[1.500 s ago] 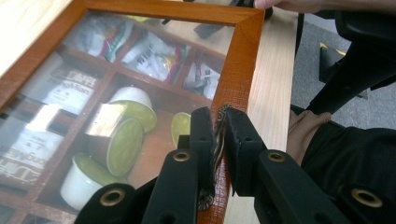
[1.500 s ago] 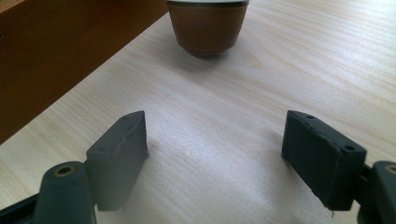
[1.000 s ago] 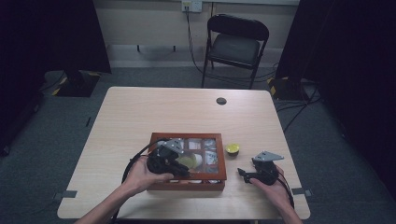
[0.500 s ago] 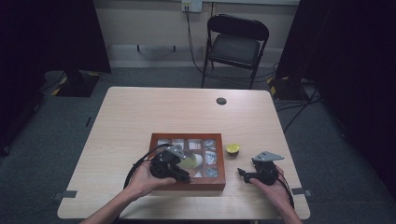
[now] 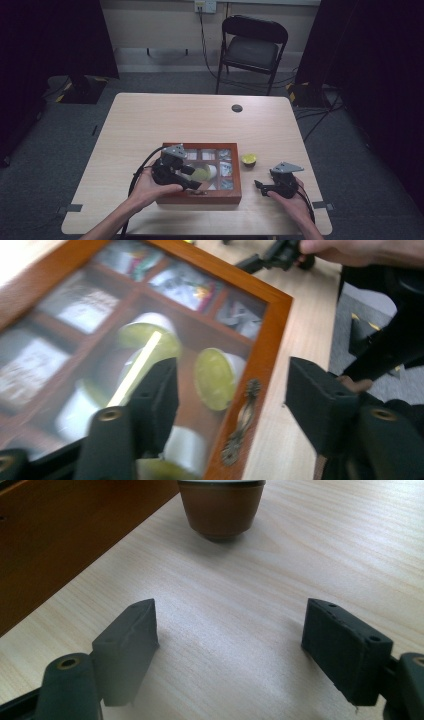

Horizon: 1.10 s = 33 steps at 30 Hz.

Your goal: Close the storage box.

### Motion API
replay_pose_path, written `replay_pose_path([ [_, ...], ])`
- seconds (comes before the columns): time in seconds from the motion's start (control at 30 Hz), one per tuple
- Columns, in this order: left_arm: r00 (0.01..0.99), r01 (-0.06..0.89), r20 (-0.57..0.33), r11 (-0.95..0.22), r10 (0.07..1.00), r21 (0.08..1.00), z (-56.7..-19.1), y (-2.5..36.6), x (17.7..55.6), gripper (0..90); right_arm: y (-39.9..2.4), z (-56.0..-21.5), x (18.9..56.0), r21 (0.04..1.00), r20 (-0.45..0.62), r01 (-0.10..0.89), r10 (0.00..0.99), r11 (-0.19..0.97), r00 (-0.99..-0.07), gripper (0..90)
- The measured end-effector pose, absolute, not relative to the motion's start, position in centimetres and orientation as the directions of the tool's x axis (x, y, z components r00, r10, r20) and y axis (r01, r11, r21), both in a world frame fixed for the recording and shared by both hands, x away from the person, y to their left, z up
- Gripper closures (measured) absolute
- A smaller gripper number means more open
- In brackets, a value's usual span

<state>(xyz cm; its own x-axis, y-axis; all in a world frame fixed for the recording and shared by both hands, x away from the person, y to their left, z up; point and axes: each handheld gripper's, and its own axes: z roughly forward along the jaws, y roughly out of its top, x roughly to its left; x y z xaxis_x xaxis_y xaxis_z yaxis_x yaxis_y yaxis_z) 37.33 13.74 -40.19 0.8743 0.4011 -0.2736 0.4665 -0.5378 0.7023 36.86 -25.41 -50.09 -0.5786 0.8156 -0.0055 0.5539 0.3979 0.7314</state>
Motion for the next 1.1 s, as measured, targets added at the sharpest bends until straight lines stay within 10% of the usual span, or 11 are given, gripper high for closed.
replay_pose_path([
  [0.53,0.794,0.514,-0.227,-0.425,0.564,0.745,-40.4,20.2,36.7,25.9,-25.4,-50.1,36.9,0.731,-0.006,0.554,0.816,0.398,-0.578,21.7],
  [1.1,0.601,0.697,-0.187,-0.396,0.777,0.598,-45.8,28.8,38.0,22.0,-25.4,-50.1,36.9,0.731,-0.005,0.555,0.816,0.397,-0.578,21.6],
])
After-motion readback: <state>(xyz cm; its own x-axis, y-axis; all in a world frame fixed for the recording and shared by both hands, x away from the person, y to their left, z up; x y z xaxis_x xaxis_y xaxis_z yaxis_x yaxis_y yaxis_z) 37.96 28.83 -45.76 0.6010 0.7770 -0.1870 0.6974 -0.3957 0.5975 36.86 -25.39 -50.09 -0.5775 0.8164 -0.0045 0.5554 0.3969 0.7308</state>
